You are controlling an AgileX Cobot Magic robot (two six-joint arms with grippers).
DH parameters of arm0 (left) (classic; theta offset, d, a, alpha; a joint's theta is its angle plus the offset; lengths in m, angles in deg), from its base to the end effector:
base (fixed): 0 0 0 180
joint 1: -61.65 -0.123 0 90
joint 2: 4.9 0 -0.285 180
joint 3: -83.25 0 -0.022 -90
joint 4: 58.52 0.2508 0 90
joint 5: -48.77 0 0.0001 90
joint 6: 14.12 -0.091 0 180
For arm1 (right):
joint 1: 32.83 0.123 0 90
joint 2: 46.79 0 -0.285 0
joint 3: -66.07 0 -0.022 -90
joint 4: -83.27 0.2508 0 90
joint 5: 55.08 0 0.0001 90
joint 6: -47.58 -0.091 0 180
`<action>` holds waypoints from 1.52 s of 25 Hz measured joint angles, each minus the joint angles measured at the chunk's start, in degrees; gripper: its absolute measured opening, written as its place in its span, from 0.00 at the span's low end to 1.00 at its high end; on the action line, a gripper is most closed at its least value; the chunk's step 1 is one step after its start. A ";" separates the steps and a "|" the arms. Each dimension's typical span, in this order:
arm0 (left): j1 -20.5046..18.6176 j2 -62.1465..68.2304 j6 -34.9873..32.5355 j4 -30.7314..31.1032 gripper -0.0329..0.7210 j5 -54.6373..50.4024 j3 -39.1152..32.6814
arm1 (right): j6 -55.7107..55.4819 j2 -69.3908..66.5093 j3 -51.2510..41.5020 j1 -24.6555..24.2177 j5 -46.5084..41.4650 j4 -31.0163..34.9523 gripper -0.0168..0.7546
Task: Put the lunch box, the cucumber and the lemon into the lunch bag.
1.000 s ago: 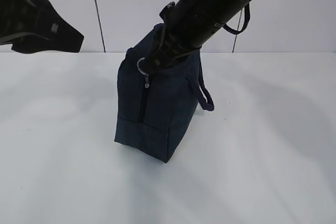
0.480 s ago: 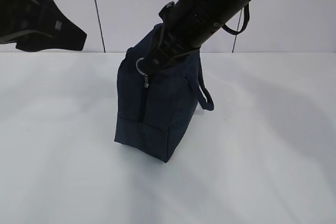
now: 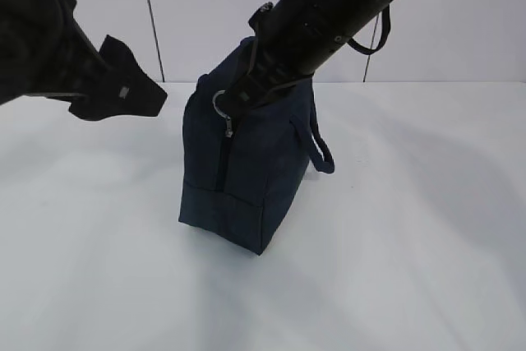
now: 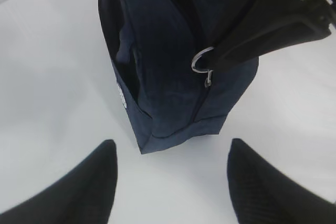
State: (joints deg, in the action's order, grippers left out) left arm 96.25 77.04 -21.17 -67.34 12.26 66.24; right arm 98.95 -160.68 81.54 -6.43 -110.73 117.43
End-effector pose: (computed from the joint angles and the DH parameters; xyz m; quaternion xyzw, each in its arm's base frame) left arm 0.2217 -0.1630 0.3236 0.2908 0.8766 -0.1538 0.3513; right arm 0.3470 0.2194 0.2996 -0.5014 0.7923 0.2207 0.2685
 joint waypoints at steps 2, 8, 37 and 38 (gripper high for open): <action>0.00 0.14 -2.10 0.00 0.67 2.37 -1.39 | 0.00 0.00 0.00 0.00 0.00 0.00 0.05; -1.18 0.39 -4.09 -0.38 0.67 14.41 -12.01 | 0.12 0.00 0.00 0.00 0.00 0.00 0.05; -1.55 6.76 -9.58 -13.56 0.66 17.13 -11.70 | 0.75 0.00 0.00 0.00 0.00 0.00 0.05; -1.67 6.76 -12.76 -15.24 0.66 16.86 -11.29 | 0.75 0.00 0.00 0.00 0.00 0.00 0.05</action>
State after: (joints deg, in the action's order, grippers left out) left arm 94.58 83.80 -33.94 -82.58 29.12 54.96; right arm 99.69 -160.68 81.54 -6.43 -110.73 117.43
